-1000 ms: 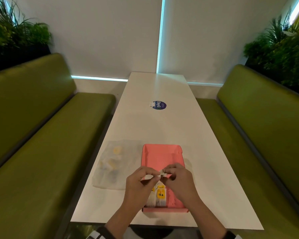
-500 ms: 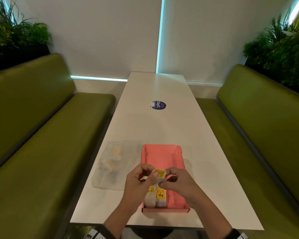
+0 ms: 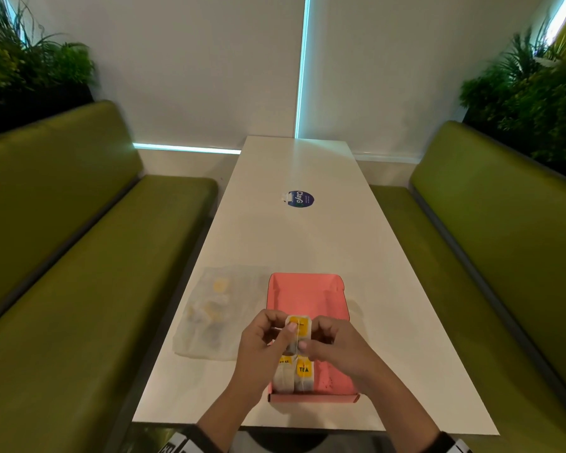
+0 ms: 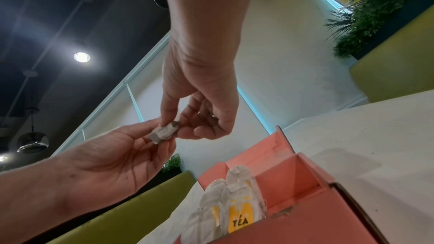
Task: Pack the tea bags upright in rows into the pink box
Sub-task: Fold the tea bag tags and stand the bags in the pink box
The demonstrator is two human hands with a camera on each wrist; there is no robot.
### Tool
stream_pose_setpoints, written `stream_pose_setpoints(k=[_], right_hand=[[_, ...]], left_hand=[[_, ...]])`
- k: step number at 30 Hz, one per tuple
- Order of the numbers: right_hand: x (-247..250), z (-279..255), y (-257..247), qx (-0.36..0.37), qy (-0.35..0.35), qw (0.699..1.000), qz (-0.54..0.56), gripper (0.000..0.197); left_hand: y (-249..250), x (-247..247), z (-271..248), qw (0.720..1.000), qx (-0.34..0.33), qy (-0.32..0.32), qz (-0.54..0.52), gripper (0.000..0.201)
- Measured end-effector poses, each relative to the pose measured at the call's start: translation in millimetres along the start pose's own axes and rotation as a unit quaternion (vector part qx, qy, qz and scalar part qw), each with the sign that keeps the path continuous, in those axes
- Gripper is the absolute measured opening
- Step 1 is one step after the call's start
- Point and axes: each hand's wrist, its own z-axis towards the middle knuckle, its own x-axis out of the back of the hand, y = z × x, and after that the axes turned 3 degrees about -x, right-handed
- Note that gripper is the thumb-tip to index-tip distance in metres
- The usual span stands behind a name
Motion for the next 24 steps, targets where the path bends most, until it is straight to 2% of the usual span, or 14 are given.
stream_pose_setpoints(k=[8,11,15,19,22,24], right_hand=[[2,5,7,0.014,0.034,0.999,-0.002,0.003],[2,6,8,0.009,0.063,0.998,0.002,0.009],[1,7,11,0.016,0.059,0.997,-0.041,0.007],[4,10,19,-0.007,0.066,0.993,-0.096,0.011],[8,10,30,-0.047,0.053,0.988,-0.141,0.017],[10,12,41,-0.066,0.037,0.979,-0.189,0.02]], left_hand=[[-1,-1,1,0.999,0.005,-0.014,0.035,0.001],[-2,-1,2,0.999,-0.002,-0.012,0.048,0.001],[-4,-1,3,0.998,0.004,-0.01,0.065,0.001],[-11,1,2,0.994,0.028,-0.016,0.104,0.004],[-16,8,2,0.977,0.019,-0.032,0.21,0.008],[-20,10,0,0.941,-0.017,-0.081,0.329,0.011]])
